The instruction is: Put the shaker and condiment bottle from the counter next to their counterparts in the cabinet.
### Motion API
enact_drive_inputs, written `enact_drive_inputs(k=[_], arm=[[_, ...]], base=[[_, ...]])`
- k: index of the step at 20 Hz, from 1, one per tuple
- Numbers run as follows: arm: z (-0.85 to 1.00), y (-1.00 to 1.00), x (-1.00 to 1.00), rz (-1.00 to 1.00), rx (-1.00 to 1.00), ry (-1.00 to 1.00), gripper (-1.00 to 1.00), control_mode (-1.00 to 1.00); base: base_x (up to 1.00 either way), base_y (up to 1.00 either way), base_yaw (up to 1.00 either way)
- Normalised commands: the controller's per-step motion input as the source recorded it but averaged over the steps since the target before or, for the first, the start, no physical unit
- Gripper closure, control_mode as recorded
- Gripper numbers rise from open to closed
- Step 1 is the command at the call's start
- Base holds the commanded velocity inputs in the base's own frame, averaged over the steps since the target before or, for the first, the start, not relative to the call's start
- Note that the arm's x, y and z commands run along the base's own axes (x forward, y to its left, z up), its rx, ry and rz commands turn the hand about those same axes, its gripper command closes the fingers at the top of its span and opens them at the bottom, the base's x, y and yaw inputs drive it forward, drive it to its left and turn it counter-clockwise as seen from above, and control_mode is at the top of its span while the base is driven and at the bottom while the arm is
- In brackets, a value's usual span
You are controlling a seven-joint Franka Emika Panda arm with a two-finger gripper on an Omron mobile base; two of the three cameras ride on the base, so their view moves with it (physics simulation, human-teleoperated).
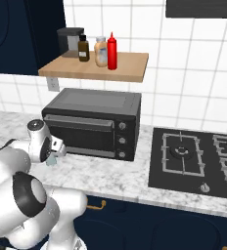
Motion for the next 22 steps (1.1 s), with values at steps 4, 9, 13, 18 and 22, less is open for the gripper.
enact_drive_inputs(k=[4,9,13,18,22], arm=[[0.54,-0.21,-0.74,0.0,-0.01,-0.04,1.0,-1.0],[0.74,-0.39,-0.46,-0.02,0.03,0.0,1.0,-1.0],[0.73,-0.51,-0.25,-0.04,0.0,0.0,1.0,-1.0],[0.67,-0.5,-0.03,-0.07,0.0,0.0,1.0,-1.0],[0.65,-0.34,-0.13,-0.07,0.0,0.0,1.0,-1.0]], base=[[0.0,0.0,0.0],[0.0,0.0,0.0],[0.0,0.0,0.0],[0.0,0.0,0.0],[0.0,0.0,0.0]])
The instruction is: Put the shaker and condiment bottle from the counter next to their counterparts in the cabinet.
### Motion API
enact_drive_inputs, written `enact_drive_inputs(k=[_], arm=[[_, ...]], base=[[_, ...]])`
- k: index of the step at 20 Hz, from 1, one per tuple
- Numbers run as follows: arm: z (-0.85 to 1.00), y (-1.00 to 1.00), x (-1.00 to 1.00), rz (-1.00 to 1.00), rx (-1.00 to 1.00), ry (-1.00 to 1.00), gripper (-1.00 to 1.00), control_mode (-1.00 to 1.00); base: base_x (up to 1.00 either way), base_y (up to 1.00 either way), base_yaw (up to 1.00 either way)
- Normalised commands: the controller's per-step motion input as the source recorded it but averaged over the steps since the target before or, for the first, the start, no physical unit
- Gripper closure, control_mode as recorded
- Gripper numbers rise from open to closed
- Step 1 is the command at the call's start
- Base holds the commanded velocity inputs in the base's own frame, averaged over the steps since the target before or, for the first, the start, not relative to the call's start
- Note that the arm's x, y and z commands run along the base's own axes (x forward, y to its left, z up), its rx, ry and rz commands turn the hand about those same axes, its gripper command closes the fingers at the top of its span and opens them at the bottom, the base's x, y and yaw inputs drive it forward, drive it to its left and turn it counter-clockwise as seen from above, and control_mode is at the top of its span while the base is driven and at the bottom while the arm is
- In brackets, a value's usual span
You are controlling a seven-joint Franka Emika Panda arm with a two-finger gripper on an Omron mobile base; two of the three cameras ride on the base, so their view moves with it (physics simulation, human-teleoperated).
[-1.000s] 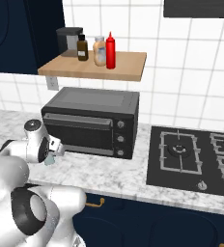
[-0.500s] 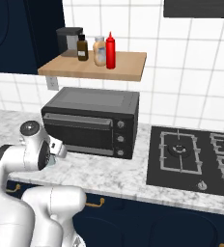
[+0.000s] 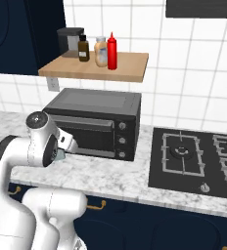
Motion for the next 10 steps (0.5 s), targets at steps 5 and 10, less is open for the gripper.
enact_drive_inputs(k=[5,10], arm=[[0.62,-0.28,-0.06,-0.08,0.0,0.09,1.0,-1.0],[0.74,-0.03,0.0,-0.03,0.01,0.06,1.0,-1.0]], base=[[0.0,0.0,0.0],[0.0,0.0,0.0]])
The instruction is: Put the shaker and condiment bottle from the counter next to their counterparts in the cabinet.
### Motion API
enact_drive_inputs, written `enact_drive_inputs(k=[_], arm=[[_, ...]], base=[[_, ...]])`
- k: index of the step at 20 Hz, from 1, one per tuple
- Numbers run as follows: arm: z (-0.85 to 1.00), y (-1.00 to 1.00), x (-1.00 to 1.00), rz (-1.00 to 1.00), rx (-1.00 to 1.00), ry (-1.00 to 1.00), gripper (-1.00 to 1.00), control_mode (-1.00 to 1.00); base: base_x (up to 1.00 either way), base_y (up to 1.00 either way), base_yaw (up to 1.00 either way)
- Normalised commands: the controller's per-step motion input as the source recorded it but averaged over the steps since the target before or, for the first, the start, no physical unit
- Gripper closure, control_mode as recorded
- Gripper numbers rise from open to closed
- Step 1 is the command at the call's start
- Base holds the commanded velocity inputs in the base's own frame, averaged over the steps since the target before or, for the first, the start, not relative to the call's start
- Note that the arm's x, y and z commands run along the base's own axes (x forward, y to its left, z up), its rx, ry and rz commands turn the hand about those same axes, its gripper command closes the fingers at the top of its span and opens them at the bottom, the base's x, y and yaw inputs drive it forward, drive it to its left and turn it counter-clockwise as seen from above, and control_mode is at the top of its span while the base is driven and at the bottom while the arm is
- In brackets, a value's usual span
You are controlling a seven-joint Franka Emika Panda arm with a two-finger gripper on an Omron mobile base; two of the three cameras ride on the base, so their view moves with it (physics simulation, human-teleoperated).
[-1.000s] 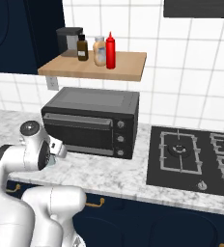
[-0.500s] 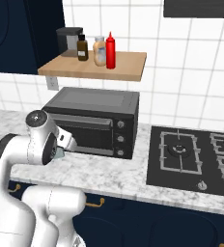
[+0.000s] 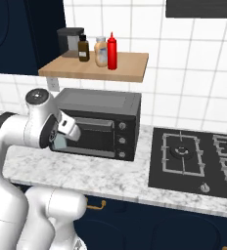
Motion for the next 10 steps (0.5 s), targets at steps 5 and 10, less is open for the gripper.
enact_drive_inputs(k=[5,10], arm=[[0.75,-0.02,0.0,-0.02,0.1,0.04,1.0,-1.0],[0.57,-0.02,0.0,-0.03,0.06,-0.01,1.0,-1.0]], base=[[0.0,0.0,0.0],[0.0,0.0,0.0]])
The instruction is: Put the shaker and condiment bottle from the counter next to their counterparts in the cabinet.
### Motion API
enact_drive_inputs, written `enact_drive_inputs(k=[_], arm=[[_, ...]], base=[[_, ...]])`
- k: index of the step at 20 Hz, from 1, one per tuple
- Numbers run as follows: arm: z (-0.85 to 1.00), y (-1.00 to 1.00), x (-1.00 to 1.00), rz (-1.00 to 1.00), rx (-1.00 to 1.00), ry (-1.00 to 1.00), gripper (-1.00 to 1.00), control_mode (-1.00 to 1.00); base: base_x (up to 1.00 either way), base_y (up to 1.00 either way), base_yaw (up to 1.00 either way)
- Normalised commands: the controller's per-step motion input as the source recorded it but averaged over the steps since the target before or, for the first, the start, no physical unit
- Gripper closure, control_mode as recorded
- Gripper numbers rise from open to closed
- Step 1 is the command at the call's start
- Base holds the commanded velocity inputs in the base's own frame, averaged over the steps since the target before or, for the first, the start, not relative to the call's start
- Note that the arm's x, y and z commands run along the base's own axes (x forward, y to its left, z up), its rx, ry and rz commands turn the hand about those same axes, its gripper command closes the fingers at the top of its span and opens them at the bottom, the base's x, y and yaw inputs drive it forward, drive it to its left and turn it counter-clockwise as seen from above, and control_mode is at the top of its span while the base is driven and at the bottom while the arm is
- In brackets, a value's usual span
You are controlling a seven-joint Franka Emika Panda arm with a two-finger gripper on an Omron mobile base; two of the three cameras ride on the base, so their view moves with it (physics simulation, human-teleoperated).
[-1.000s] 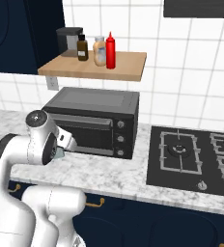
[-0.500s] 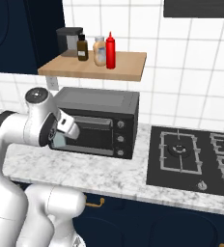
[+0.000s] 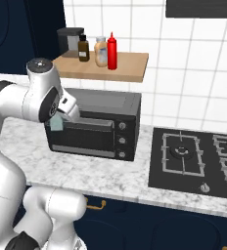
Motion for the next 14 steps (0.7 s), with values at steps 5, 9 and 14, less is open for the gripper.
enact_drive_inputs(k=[5,9,14], arm=[[0.45,0.0,0.0,-0.06,-0.01,-0.13,1.0,-1.0],[0.47,0.0,-0.11,-0.06,-0.02,-0.19,1.0,-1.0],[0.46,0.0,-0.25,-0.04,0.0,-0.23,1.0,-1.0]], base=[[0.0,0.0,0.0],[0.0,0.0,0.0],[0.0,0.0,0.0]])
